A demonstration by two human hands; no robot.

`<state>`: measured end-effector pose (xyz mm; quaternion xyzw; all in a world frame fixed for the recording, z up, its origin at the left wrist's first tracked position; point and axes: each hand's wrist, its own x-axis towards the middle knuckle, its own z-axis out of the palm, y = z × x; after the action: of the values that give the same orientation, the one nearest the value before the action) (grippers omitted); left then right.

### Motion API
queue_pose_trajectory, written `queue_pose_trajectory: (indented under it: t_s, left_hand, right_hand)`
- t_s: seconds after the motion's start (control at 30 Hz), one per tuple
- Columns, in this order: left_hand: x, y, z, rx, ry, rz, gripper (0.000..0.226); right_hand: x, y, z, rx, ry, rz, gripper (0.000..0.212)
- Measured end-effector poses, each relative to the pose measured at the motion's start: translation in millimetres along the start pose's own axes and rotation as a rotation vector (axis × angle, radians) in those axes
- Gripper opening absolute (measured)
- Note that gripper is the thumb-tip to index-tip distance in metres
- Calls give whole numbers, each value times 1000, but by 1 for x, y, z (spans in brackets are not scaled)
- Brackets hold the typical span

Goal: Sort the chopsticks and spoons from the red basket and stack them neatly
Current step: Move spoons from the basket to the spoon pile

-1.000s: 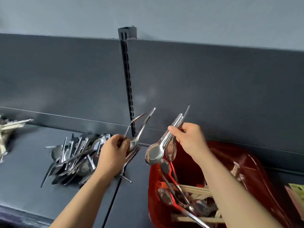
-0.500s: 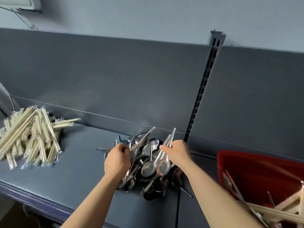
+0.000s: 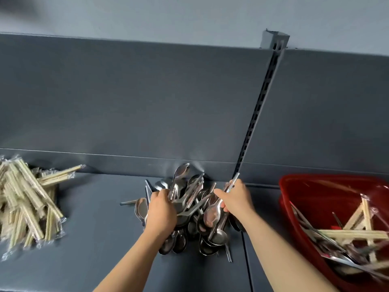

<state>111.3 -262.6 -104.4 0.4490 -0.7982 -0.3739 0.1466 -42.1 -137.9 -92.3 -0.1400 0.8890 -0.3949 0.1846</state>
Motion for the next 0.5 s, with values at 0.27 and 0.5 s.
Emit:
queue_pose_trajectory:
  t_s: [0.27, 0.5]
  left_hand:
    - [-12, 11, -2, 165, 68, 179, 34]
    - [-33, 83, 14, -45, 37, 473, 25]
  right_hand:
    - [-13, 10, -17, -35, 73, -50, 41]
    - [-25, 28, -105, 58, 217, -152, 34]
